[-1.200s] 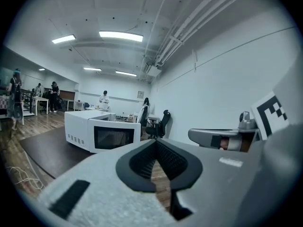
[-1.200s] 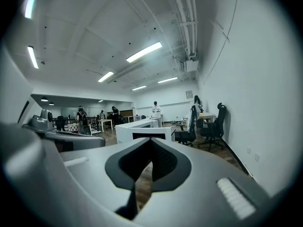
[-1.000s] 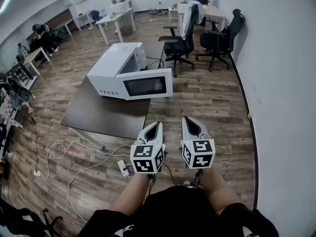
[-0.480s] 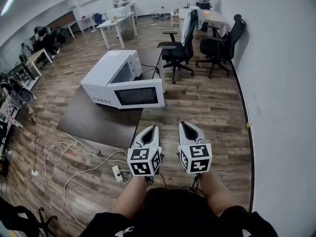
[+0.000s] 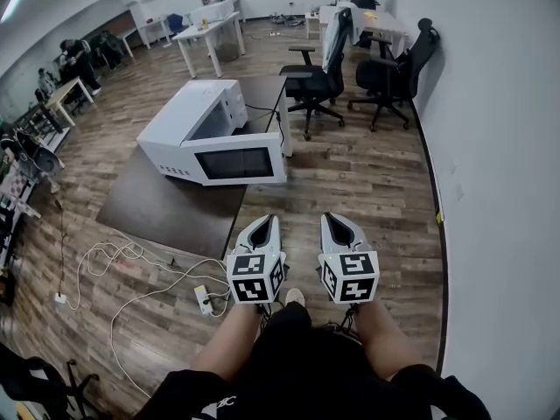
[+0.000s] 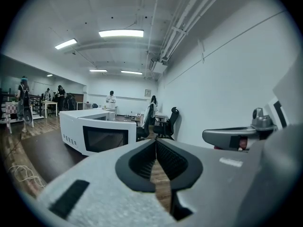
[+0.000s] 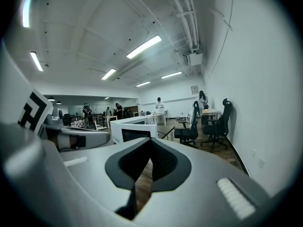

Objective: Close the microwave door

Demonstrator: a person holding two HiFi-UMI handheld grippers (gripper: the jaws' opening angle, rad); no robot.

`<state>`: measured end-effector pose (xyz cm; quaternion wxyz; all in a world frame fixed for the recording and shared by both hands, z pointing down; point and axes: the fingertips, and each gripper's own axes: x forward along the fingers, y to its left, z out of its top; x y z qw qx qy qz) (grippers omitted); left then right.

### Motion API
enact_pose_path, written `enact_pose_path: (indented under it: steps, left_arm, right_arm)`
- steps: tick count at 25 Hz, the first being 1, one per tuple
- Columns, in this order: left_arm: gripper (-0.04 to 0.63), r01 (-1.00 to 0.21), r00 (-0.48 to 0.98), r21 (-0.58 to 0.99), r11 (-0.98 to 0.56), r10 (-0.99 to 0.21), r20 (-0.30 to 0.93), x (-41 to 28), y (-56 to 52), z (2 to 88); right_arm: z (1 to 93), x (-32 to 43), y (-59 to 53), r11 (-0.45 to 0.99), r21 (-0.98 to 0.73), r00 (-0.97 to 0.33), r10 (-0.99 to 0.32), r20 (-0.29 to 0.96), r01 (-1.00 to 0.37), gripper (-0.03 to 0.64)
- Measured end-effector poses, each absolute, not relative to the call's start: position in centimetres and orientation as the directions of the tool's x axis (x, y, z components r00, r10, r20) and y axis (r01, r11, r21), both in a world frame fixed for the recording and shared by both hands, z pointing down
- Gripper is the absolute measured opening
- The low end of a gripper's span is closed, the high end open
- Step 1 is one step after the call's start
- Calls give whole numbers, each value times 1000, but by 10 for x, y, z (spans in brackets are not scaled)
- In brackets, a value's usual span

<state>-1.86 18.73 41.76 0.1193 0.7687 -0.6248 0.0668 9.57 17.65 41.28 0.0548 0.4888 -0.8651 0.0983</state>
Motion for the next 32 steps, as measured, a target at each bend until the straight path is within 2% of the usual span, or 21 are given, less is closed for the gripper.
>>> enact_pose_path:
  steps: [18, 27, 32]
  left_arm:
    - [44, -978, 201, 112, -175, -937, 287, -26, 97, 446]
    - [132, -981, 189, 110, -161, -926, 327, -37, 23, 469]
    - [150, -983, 174, 124, -138, -918, 357, -49, -21, 484]
  right_arm:
    - [430, 97, 97, 500, -100, -509, -832, 222, -860, 9]
    - [439, 88, 33, 507, -81, -510, -823, 252, -858, 9]
    - [444, 85, -6, 502, -79, -503, -819, 276, -861, 9]
